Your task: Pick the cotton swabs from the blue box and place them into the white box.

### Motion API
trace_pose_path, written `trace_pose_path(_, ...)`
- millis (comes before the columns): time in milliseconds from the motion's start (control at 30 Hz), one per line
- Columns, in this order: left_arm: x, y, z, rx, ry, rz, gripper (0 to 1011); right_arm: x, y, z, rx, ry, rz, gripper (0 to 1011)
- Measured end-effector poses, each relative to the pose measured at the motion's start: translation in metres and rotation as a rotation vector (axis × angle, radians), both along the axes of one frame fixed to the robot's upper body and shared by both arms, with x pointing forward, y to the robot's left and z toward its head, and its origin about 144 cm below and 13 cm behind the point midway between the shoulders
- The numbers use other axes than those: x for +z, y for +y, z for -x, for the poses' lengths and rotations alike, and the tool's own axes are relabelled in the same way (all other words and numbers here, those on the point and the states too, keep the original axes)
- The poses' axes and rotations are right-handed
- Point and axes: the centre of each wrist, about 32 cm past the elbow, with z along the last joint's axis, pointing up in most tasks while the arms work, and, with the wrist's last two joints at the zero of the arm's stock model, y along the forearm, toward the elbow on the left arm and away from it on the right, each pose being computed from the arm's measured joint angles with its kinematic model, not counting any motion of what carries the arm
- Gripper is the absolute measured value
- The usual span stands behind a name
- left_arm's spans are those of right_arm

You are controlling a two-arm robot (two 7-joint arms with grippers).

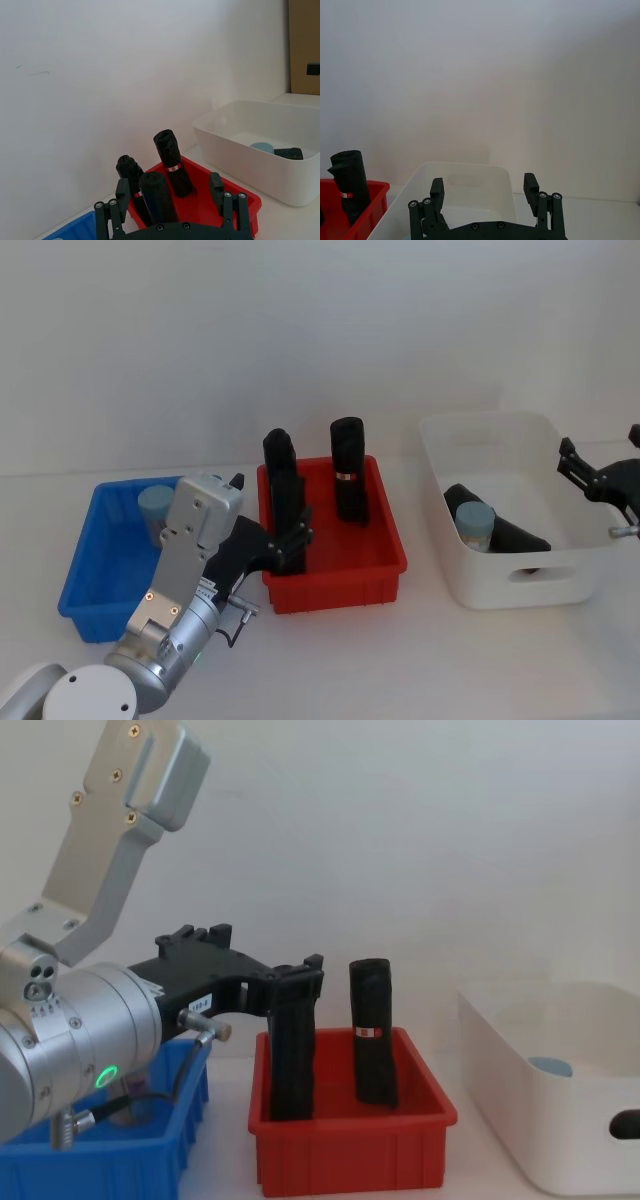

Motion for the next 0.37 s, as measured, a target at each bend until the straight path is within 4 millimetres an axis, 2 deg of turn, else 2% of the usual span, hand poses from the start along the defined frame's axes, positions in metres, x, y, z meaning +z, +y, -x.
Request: trace_pose_path(367,0.0000,0.0000,0.0000,0.000,0.000,0.000,1004,0.0000,0.0000,0.0000,0.000,-0.001,0.000,1002)
